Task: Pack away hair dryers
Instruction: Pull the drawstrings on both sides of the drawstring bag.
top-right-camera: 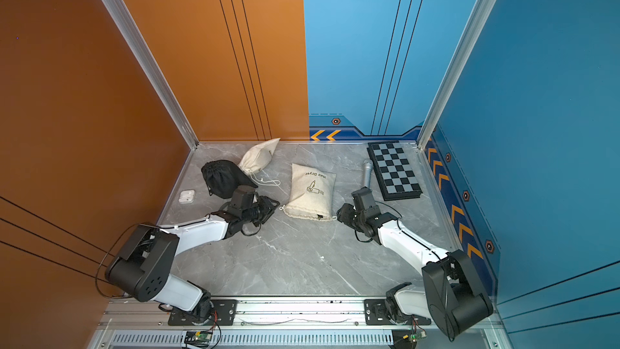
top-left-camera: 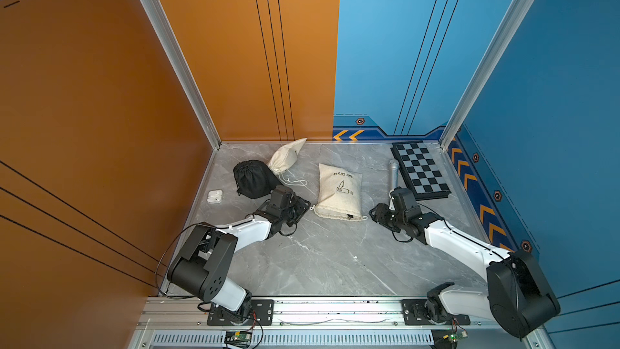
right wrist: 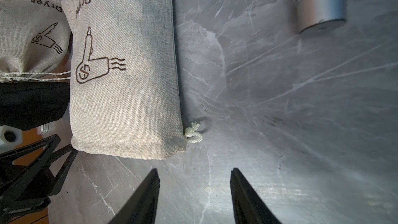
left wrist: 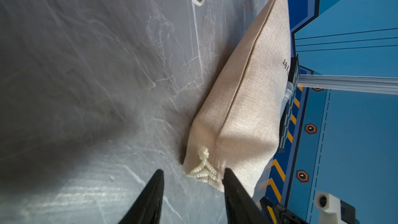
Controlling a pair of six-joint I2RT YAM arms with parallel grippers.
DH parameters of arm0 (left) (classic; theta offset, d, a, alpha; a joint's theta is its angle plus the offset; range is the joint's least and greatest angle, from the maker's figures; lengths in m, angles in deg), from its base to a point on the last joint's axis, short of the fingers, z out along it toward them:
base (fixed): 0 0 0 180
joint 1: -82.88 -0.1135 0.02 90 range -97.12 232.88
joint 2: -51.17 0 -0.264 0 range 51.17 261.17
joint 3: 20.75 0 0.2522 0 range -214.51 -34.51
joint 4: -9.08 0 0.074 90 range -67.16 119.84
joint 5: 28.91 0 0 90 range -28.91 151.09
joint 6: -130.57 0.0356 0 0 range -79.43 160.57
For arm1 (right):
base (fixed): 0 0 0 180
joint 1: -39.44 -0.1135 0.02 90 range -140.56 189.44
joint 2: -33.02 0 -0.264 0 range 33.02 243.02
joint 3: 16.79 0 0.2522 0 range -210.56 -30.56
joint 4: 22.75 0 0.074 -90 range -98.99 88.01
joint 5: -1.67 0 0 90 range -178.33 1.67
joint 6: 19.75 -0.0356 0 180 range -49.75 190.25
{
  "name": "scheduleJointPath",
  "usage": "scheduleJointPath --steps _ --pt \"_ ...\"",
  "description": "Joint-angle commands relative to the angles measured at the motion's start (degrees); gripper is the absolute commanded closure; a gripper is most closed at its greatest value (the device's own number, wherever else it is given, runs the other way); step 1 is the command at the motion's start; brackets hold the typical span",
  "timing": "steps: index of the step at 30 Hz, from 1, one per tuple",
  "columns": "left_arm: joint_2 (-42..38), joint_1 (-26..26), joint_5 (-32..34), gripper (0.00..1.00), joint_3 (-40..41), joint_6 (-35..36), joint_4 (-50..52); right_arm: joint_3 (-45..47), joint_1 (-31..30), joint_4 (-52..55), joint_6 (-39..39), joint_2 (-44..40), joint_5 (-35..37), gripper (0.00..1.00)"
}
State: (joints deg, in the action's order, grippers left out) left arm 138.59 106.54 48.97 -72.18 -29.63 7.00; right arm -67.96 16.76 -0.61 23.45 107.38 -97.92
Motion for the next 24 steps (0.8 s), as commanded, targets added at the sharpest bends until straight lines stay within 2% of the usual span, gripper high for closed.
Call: scheduleJointPath --steps 1,7,19,24 --pt "1.13 0.07 1.47 0.53 0.24 -6.12 -3.39 0.54 0.43 0.32 0.55 0.85 0.39 0.45" --pt "3.21 0.53 0.86 0.52 -0.47 -10.09 -4.48 0.93 0.60 0.06 0.47 0.86 0.31 0.45" --pt "4.10 5.00 6.95 0.53 -0.74 -12.40 -4.52 1.20 1.37 -0.12 0.64 0.39 -0.17 0.46" --pt "4.80 5.70 8.37 0.60 -0.95 -12.78 -4.33 1.43 1.53 -0.13 0.57 -0.40 -0.21 0.46"
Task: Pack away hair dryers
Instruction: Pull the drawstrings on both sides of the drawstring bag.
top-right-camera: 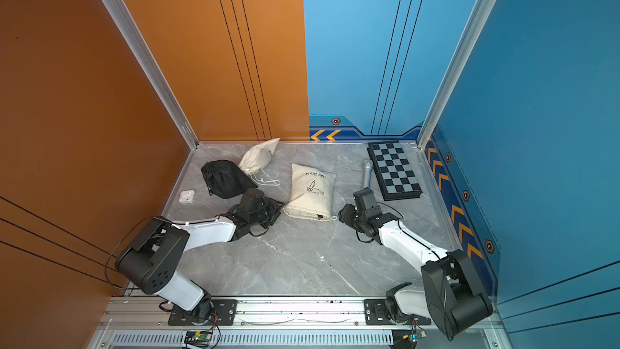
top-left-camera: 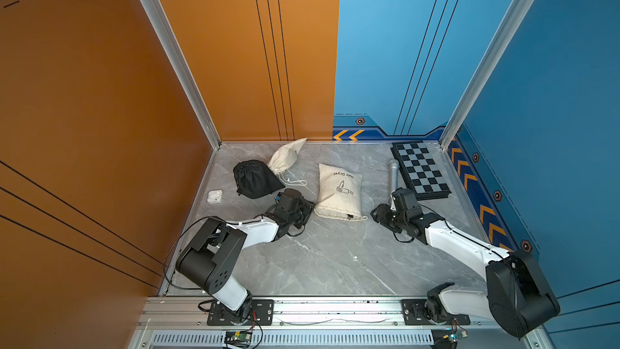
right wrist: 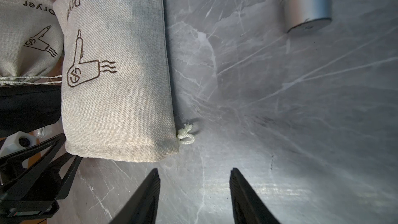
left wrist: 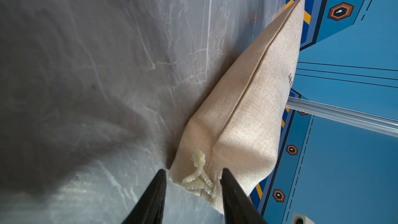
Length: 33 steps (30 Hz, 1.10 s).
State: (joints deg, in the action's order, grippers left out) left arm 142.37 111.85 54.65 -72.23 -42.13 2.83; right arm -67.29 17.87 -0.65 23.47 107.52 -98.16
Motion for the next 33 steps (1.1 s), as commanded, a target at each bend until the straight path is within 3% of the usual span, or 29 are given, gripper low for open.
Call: scheduleJointPath --steps 1,6,12,15,20,33 --pt "1.28 0.38 2.98 0.61 -0.90 -0.25 0.05 0.79 0.45 -0.08 0.39 -0.75 0.00 0.46" --pt "2.33 0.34 3.63 0.72 -1.28 0.20 0.00 1.39 0.56 -0.04 0.29 -2.37 0.27 0.46" --pt "2.19 -0.06 4.18 0.77 -2.01 0.73 0.06 2.01 0.71 0.35 0.16 -3.50 0.33 0.46" --pt "2.27 0.01 4.11 0.76 -2.43 0.47 0.03 2.01 0.71 0.44 0.00 -3.53 0.04 0.46" --pt "1.91 0.41 4.24 0.61 -2.16 -0.35 0.05 1.94 0.73 0.45 -0.15 -3.46 -0.12 0.46" --pt "0.10 1.70 4.95 0.62 -0.52 -5.20 0.05 2.02 0.73 0.37 -0.04 -3.10 -0.13 0.46"
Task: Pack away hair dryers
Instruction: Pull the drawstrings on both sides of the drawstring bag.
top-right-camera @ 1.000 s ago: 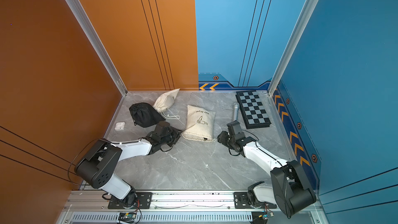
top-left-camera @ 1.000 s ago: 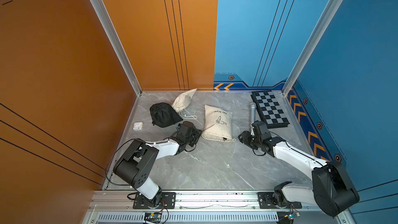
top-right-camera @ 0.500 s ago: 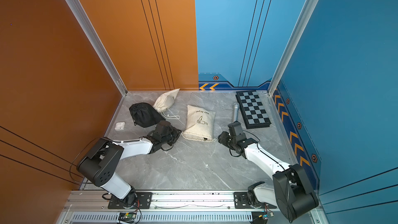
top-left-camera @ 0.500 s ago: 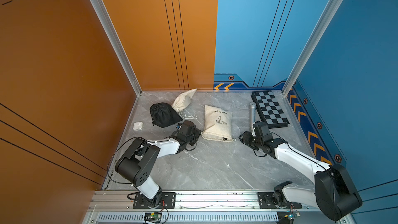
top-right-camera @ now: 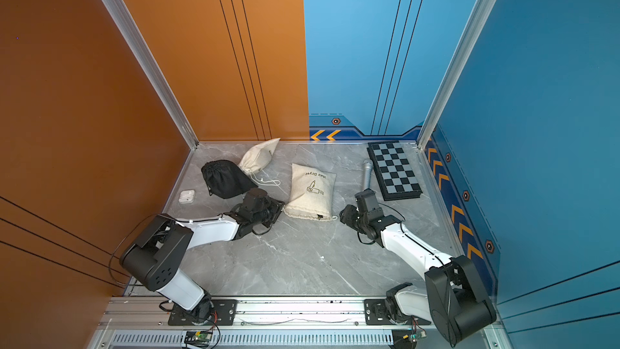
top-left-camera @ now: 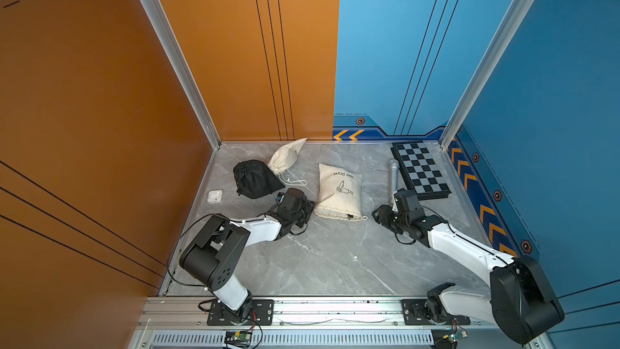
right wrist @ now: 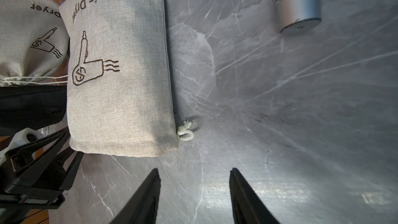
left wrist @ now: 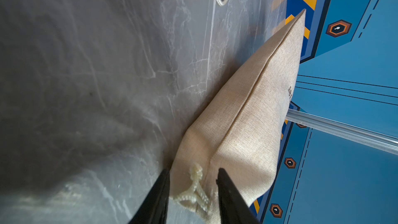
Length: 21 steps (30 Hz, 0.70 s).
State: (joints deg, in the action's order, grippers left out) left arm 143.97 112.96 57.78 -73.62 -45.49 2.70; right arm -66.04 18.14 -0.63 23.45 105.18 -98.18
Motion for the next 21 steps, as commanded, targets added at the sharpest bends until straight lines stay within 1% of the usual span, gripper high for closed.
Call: scheduleJointPath --steps 1,5,8,12,18,21 --pt "-1.55 0.54 2.15 0.63 0.95 -2.15 0.15 0.79 0.47 0.34 0.00 -0.76 -0.09 0.46" --pt "-1.23 0.30 3.12 0.71 0.85 -2.80 0.10 0.86 0.44 0.29 -0.04 -0.80 -0.17 0.46" --pt "-0.45 0.32 3.00 0.74 0.52 -2.62 0.09 1.05 0.51 0.30 -0.09 -1.18 -0.07 0.46" --pt "0.19 0.40 3.05 0.78 0.46 -2.84 0.09 1.13 0.56 0.24 -0.10 -1.25 -0.04 0.46" --pt "-0.17 0.68 3.49 0.77 0.36 -2.42 0.08 1.47 0.56 0.28 -0.09 -1.41 0.08 0.46" --pt "0.17 0.85 3.49 0.82 0.09 -2.19 0.10 1.52 0.56 0.21 -0.17 -1.24 -0.08 0.46"
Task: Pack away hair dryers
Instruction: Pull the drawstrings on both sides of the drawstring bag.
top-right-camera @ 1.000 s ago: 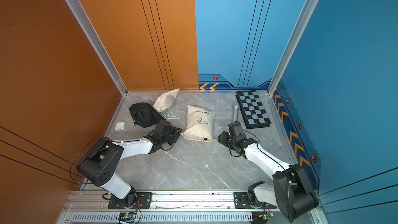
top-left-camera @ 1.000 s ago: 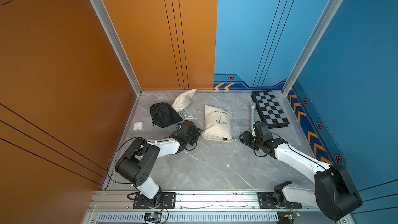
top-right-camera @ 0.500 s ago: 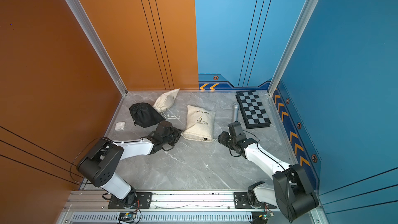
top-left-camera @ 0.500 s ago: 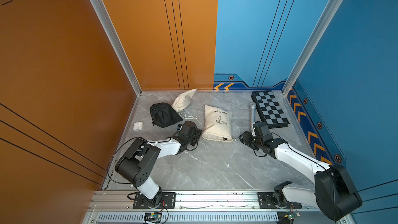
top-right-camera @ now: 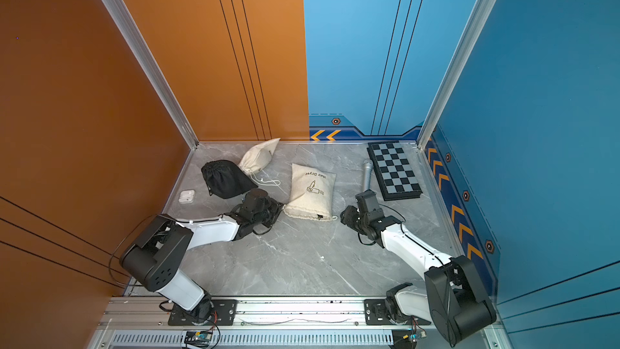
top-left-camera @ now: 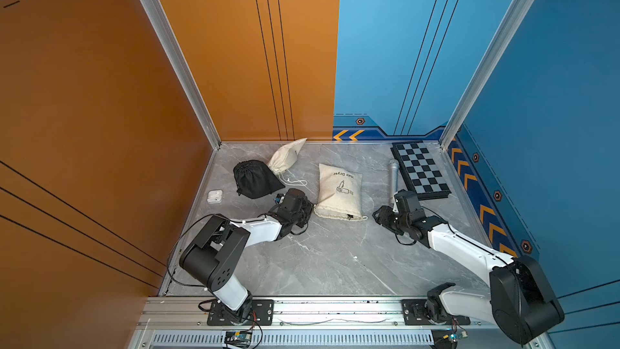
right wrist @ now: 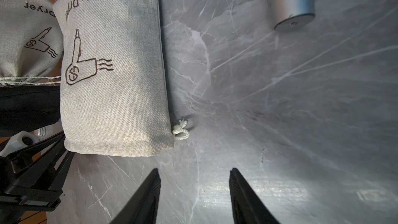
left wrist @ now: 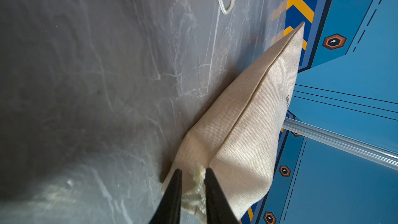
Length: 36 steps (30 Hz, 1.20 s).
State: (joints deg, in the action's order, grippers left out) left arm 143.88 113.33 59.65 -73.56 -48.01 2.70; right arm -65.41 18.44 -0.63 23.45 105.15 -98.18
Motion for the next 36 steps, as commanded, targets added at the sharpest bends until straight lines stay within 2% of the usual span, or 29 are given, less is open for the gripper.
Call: scheduleJointPath --steps 1,5,12,15,19,27,36 --pt "0.53 0.57 1.59 0.84 -0.09 0.35 0.03 0.84 0.24 0.25 -0.23 -1.18 -0.13 0.46" --pt "0.66 0.74 1.78 0.99 -0.36 0.68 0.06 0.93 0.25 0.25 -0.33 -1.16 -0.22 0.46" --pt "0.20 0.72 2.31 1.00 -0.33 1.42 0.12 0.65 0.25 0.20 -1.04 -0.71 -0.52 0.46" --pt "0.08 0.81 2.66 1.00 -0.33 2.04 0.14 -0.24 0.25 1.07 -4.44 -0.04 -1.33 0.45" --pt "-0.25 0.76 2.89 1.00 -0.42 2.67 0.19 -0.19 -0.01 -0.06 -13.50 1.02 -2.07 0.45" --pt "-1.12 1.07 3.10 1.00 -0.24 3.40 0.17 4.26 0.08 -12.28 -35.61 2.04 -3.23 0.45" --pt "-1.11 1.31 2.75 1.00 0.28 3.48 -0.69 1.82 -0.50 -17.01 -46.24 8.13 -4.86 0.51"
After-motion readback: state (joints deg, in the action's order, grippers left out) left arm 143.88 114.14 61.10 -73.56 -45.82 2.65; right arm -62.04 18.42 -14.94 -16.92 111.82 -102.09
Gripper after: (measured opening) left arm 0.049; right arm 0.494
